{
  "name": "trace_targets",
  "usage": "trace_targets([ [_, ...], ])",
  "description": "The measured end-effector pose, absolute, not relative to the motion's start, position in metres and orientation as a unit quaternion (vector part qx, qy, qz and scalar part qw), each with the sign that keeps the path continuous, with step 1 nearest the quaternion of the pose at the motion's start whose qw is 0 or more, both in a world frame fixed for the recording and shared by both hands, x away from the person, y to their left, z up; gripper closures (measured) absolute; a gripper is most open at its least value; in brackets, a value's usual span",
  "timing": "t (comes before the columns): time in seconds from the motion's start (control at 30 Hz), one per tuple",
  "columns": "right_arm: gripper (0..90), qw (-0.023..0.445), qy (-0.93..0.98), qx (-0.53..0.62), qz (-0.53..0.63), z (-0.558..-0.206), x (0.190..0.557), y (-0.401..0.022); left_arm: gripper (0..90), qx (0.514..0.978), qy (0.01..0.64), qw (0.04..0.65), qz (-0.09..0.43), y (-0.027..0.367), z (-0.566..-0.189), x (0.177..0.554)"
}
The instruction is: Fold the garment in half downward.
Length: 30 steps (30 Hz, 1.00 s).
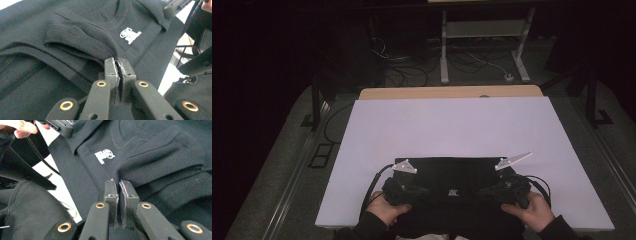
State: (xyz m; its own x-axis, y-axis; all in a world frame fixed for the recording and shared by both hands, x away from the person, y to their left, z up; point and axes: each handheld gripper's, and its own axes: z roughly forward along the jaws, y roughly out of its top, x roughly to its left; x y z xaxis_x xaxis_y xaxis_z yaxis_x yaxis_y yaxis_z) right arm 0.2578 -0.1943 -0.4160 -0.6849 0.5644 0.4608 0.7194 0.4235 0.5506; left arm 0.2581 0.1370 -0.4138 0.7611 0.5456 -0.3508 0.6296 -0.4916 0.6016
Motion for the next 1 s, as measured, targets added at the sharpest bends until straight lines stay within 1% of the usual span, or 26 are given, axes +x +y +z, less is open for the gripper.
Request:
trace_targets([
  [0.23,83.2,0.11,-0.838,-0.384,-0.372,-0.418,0.251,-0.196,85.0,0.866,0.341,0.358,-0.067,0.138,-0.415,0.254],
  [0.4,82.1,0.112,-0.841,-0.384,-0.364,-0.42,0.247,-0.195,83.4,0.875,0.332,0.349,-0.041,0.137,-0.414,0.249],
  [0.5,76.6,0.107,-0.844,-0.381,-0.361,-0.419,0.244,-0.195,81.0,0.88,0.317,0.353,-0.022,0.136,-0.412,0.246],
  [0.53,73.6,0.1,-0.847,-0.38,-0.359,-0.419,0.243,-0.194,79.0,0.882,0.313,0.353,-0.015,0.137,-0.41,0.245],
  [0.63,67.1,0.08,-0.848,-0.381,-0.36,-0.416,0.24,-0.195,65.2,0.885,0.304,0.352,0.006,0.137,-0.408,0.242],
  [0.7,61.6,0.071,-0.846,-0.383,-0.364,-0.413,0.238,-0.196,57.6,0.886,0.302,0.352,0.01,0.137,-0.407,0.24],
  [0.73,58.3,0.069,-0.845,-0.384,-0.366,-0.412,0.237,-0.197,52.3,0.885,0.304,0.354,0.015,0.138,-0.406,0.24],
  [0.9,41.2,0.055,-0.844,-0.386,-0.368,-0.409,0.236,-0.199,40.9,0.882,0.303,0.36,0.013,0.139,-0.403,0.239],
  [0.97,36.2,0.049,-0.844,-0.386,-0.368,-0.408,0.236,-0.2,35.4,0.883,0.294,0.366,0.005,0.14,-0.402,0.24],
  [1.0,32.4,0.046,-0.844,-0.385,-0.369,-0.407,0.236,-0.2,35.4,0.883,0.292,0.368,0.003,0.141,-0.401,0.24],
])
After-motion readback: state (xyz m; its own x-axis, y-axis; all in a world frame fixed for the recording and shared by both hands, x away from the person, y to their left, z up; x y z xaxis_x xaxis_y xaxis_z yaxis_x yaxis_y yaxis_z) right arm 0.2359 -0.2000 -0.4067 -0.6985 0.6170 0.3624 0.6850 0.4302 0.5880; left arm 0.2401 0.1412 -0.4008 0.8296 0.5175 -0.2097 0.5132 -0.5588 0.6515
